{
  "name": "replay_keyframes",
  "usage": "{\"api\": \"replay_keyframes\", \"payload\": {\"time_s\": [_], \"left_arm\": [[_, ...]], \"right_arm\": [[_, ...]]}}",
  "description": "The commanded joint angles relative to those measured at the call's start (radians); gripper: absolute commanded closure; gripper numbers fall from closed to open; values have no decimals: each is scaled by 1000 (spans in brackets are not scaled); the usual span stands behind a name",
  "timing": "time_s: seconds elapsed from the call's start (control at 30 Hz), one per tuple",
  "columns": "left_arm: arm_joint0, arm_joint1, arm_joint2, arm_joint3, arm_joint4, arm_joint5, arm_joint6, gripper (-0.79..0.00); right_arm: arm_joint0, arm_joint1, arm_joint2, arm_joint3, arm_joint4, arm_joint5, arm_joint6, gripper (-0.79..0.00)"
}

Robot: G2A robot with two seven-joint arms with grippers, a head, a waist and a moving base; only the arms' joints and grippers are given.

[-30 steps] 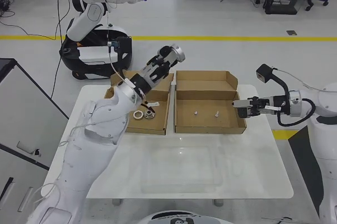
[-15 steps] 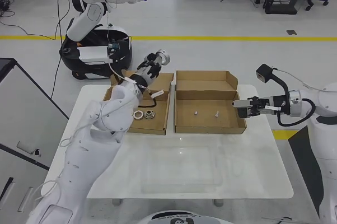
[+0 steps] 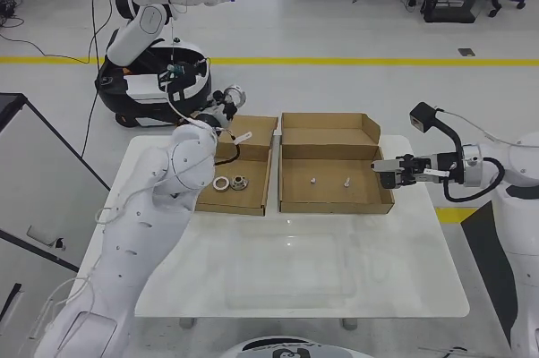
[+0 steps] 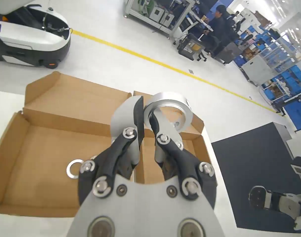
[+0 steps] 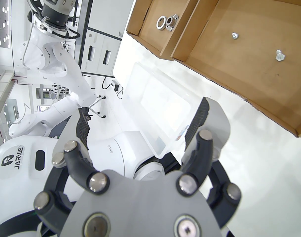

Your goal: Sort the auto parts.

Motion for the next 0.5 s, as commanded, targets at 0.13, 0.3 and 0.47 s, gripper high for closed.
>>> {"api": "replay_keyframes", "payload": {"time_s": [0.13, 0.3, 0.47], "left_arm": [[11, 6, -2, 48, 88, 57, -76, 0], [34, 9, 1, 66, 151, 111, -154, 0], [61, 11, -18, 73, 164, 130, -182, 0]], "right_arm": [[0, 0, 0, 0, 0, 0, 0, -785], [0, 0, 0, 0, 0, 0, 0, -785], [0, 0, 0, 0, 0, 0, 0, -785]]}}
